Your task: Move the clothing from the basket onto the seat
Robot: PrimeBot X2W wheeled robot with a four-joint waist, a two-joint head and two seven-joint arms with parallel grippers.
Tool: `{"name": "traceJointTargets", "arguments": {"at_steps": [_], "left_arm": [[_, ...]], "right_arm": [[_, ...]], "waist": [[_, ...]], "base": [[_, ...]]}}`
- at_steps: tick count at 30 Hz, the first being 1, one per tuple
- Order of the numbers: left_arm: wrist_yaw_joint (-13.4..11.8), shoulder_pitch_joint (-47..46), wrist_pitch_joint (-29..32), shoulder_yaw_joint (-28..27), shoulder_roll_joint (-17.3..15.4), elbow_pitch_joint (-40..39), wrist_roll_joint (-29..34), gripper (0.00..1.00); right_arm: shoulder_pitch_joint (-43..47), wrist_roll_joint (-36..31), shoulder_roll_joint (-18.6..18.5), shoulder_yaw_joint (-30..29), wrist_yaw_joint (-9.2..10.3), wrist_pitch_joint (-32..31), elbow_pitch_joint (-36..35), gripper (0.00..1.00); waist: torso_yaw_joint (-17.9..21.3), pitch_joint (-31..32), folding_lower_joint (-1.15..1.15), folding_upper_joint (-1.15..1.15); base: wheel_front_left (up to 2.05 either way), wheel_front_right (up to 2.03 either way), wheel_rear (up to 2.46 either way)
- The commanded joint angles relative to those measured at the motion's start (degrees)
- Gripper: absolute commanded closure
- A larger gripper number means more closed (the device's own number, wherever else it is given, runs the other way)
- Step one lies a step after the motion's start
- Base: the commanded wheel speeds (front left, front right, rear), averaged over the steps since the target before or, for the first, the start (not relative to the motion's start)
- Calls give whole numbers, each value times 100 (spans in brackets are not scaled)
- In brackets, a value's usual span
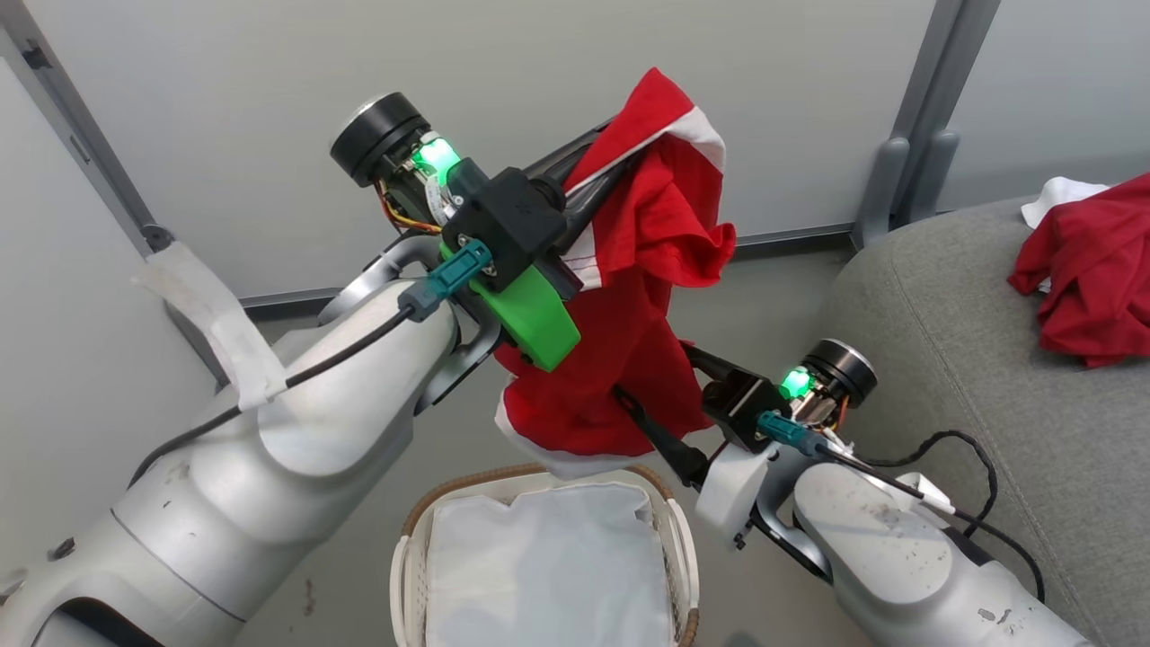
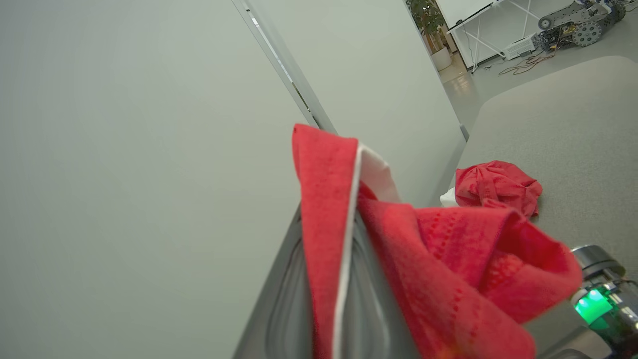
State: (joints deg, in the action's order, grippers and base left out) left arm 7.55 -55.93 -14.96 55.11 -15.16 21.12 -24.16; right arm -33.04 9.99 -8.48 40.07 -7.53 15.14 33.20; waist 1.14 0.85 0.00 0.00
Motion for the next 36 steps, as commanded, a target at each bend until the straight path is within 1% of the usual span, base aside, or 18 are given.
{"name": "traceJointTargets", "arguments": {"at_steps": [1, 7, 8, 9, 10, 11, 12, 17, 23, 25, 26, 27, 28, 36], "left_arm": [[-11, -95, -30, 14, 41, -32, -35, 100], [-11, -51, -31, 88, 100, -145, -101, 100], [-11, -38, -31, 92, 105, -159, -115, 100], [-11, -15, -30, 96, 110, -171, -138, 100], [-11, 19, -27, 95, 106, -173, -162, 100], [-11, 50, -27, 90, 95, -170, -174, 100], [-11, 98, -27, 66, 84, -157, -208, 100], [-11, 317, -27, -102, 9, -62, -326, 100], [-69, 842, -26, -467, -68, 103, -499, 100], [-92, 1078, -26, -592, -47, 148, -544, 83], [-90, 1215, -26, -662, -23, 170, -573, 71], [-94, 1330, -26, -727, 2, 181, -593, 50], [-103, 1493, -26, -813, 43, 212, -616, 0], [-75, 2567, -26, -1355, 417, 368, -599, 0]], "right_arm": [[-134, 113, -17, 120, 8, 2, 62, 0], [-381, 373, 110, 554, 8, 2, 378, 0], [-421, 399, 126, 617, 8, 2, 424, 19], [-457, 431, 150, 675, 8, 2, 474, 59], [-474, 458, 165, 715, 8, 2, 530, 73], [-487, 477, 176, 749, 8, 2, 564, 91], [-504, 500, 190, 773, 8, 2, 593, 100], [-518, 565, 201, 693, 8, 2, 549, 100], [-296, 478, 140, 216, 8, 2, 272, 100], [-225, 445, 110, 7, 8, 2, 172, 100], [-177, 413, 95, -107, 8, 2, 111, 100], [-132, 387, 85, -206, 8, 2, 73, 100], [-82, 347, 69, -342, 8, 2, 28, 100], [239, -45, 93, -1348, 8, 2, -234, 100]], "waist": [[-20, 0, 0, 0], [-79, -2, 0, 0], [-88, -2, 0, 0], [-98, -2, 0, 0], [-107, -2, 0, 0], [-112, -2, 0, 0], [-118, -2, 0, 0], [-118, -10, 0, 0], [-69, -38, 0, 0], [-54, -48, 0, 0], [-44, -54, 0, 0], [-37, -59, 0, 0], [-28, -65, 0, 0], [18, -88, 0, 0]], "base": [[0, 0, 0], [0, 0, 0], [0, 0, 0], [0, 0, 0], [0, 0, 0], [0, 0, 0], [0, 0, 0], [0, 0, 0], [0, 0, 0], [0, 0, 0], [0, 0, 0], [0, 0, 0], [0, 0, 0], [0, 0, 0]]}}
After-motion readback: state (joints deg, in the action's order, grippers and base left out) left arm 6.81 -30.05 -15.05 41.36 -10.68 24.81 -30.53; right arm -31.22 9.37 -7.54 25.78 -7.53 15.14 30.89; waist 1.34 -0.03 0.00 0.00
